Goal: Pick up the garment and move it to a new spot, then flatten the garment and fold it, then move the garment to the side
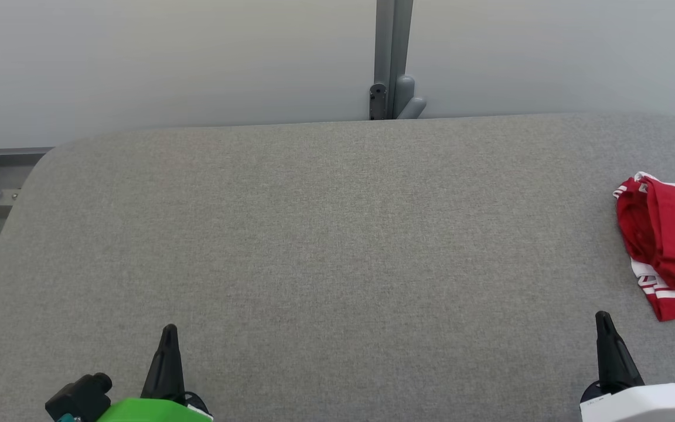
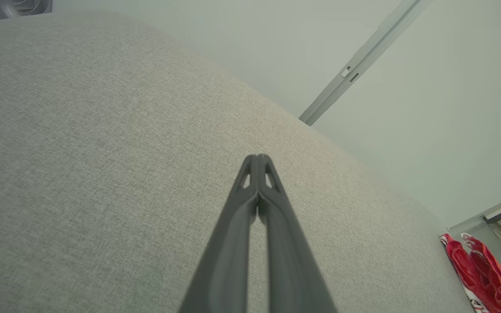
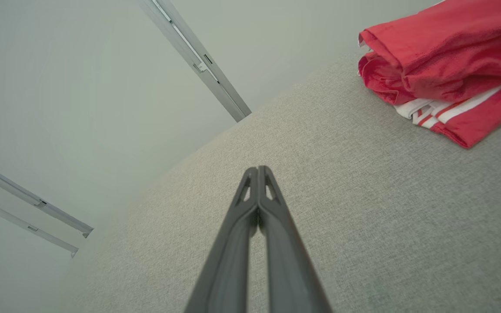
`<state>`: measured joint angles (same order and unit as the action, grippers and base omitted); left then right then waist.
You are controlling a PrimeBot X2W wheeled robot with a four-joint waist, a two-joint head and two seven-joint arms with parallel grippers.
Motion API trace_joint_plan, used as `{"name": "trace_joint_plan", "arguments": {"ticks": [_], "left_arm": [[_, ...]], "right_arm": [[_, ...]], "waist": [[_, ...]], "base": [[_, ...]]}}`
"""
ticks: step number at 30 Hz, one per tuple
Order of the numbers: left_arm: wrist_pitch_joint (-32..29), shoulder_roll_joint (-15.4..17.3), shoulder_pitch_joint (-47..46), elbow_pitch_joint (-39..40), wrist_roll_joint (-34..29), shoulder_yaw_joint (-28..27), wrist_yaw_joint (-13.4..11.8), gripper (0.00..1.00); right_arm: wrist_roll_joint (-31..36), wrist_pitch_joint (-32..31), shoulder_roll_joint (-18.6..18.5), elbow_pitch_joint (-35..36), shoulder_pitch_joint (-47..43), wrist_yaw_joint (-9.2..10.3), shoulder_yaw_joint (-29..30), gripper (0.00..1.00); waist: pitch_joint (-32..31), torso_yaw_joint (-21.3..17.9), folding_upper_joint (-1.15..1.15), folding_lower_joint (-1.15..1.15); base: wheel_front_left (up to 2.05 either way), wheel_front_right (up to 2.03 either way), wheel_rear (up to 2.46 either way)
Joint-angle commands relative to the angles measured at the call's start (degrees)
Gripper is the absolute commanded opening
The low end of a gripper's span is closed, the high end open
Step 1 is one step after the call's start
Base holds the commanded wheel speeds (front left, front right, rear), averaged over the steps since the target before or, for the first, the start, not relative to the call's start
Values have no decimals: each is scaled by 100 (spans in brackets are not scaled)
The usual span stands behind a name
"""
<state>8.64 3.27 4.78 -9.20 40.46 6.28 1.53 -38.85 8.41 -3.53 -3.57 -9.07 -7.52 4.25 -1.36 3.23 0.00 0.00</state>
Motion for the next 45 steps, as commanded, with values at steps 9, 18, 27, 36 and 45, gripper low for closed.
{"name": "trace_joint_plan", "arguments": {"ticks": [9, 18, 27, 36, 45], "left_arm": [[-175, 48, -261, 47, 799, -89, 118, 0], [-342, 44, -337, 23, 1446, -156, 188, 0], [-500, 37, -411, -1, 2040, -219, 257, 0], [-642, 27, -479, -23, 2582, -282, 314, 0], [-776, 16, -538, -42, 3079, -343, 369, 0]], "right_arm": [[-830, -220, -45, 87, 151, 2, 113, 0], [-1511, -413, -34, 86, 188, 2, 201, 0], [-2129, -596, -19, 84, 220, 2, 288, 0], [-2700, -768, -6, 83, 252, 2, 370, 0], [-3218, -925, 8, 80, 282, 2, 447, 0]], "waist": [[16, -30, 0, 0], [31, -60, 0, 0], [47, -91, 0, 0], [63, -121, 0, 0], [78, -152, 0, 0]], "base": [[0, 0, 0], [0, 0, 0], [0, 0, 0], [0, 0, 0], [0, 0, 0]]}}
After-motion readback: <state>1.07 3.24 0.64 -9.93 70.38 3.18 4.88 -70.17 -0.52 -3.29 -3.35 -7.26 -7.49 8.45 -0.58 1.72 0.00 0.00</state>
